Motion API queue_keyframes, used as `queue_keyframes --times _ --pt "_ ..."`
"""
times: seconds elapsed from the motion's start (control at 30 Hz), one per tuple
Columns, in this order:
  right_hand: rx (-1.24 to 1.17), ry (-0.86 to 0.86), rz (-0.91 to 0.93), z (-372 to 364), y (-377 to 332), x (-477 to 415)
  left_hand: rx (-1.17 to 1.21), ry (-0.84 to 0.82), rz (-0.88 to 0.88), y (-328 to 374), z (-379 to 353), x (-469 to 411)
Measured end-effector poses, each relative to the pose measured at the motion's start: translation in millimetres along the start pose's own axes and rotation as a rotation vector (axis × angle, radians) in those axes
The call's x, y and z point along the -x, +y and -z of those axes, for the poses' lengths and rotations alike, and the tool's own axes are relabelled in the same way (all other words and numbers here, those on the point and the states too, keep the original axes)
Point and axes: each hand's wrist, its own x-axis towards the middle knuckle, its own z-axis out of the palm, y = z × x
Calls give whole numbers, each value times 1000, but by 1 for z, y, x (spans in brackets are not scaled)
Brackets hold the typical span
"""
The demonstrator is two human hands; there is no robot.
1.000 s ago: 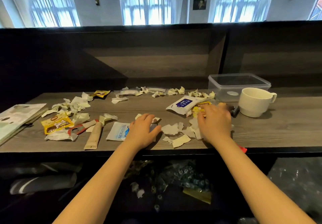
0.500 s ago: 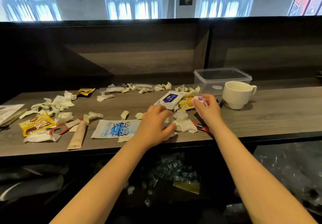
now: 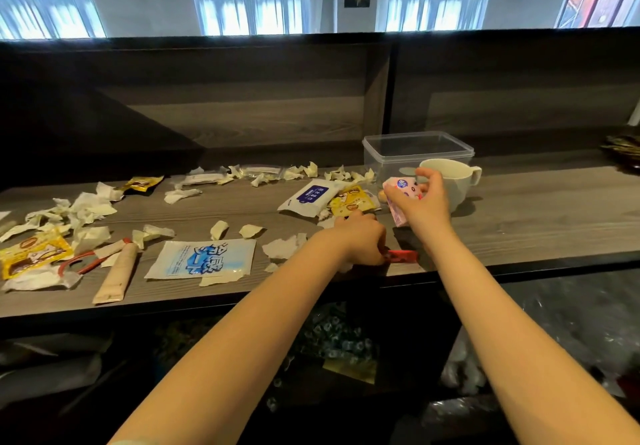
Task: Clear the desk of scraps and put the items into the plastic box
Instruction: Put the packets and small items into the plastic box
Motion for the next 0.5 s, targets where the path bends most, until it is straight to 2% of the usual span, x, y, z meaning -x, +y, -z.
queue_keyframes --times 0.1,0.27,0.5 --pt "-16 -38 7 2 -5 -5 130 123 46 -6 2 -1" --pt "17 -59 55 1 -18 -27 521 482 277 -27 7 -10" --pt "44 -11 64 -11 -41 -92 1005 700 467 -48 53 -39"
